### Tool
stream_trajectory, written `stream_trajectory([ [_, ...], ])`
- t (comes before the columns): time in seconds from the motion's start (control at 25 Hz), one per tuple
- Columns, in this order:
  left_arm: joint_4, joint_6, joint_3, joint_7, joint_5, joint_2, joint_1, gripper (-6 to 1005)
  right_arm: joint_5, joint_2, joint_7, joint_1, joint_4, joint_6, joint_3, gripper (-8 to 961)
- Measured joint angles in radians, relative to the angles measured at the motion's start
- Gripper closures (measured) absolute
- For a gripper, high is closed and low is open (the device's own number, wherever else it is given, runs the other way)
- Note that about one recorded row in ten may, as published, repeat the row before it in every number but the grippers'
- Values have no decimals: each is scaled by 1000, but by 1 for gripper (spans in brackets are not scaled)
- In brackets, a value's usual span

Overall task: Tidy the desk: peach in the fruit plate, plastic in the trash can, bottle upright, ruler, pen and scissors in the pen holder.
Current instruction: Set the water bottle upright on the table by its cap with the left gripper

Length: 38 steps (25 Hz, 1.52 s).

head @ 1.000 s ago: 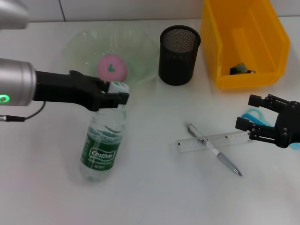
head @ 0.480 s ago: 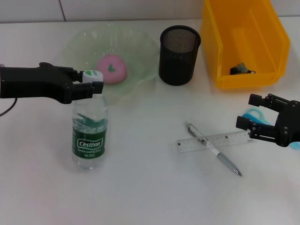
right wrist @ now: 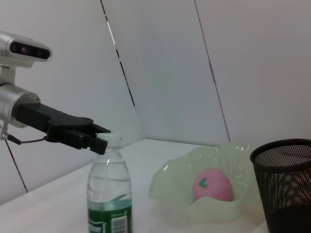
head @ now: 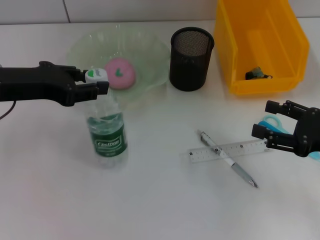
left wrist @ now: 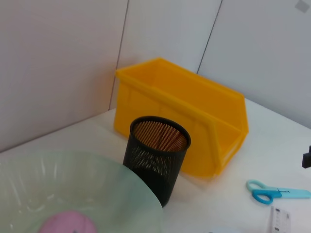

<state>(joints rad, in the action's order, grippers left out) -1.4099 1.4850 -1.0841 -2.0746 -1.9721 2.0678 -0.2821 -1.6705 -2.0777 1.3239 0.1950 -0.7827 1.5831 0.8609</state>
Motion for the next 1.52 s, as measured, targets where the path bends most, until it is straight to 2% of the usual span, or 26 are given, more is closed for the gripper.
stream_trajectory([
  [0.6,-19,1,18,25,8,0,0,554,0,-1,8,-3,-5,0,0,111],
  [1.52,-18,-30,9,181,19,6,16,549,0,1,9,-1,-6,3,1,111],
])
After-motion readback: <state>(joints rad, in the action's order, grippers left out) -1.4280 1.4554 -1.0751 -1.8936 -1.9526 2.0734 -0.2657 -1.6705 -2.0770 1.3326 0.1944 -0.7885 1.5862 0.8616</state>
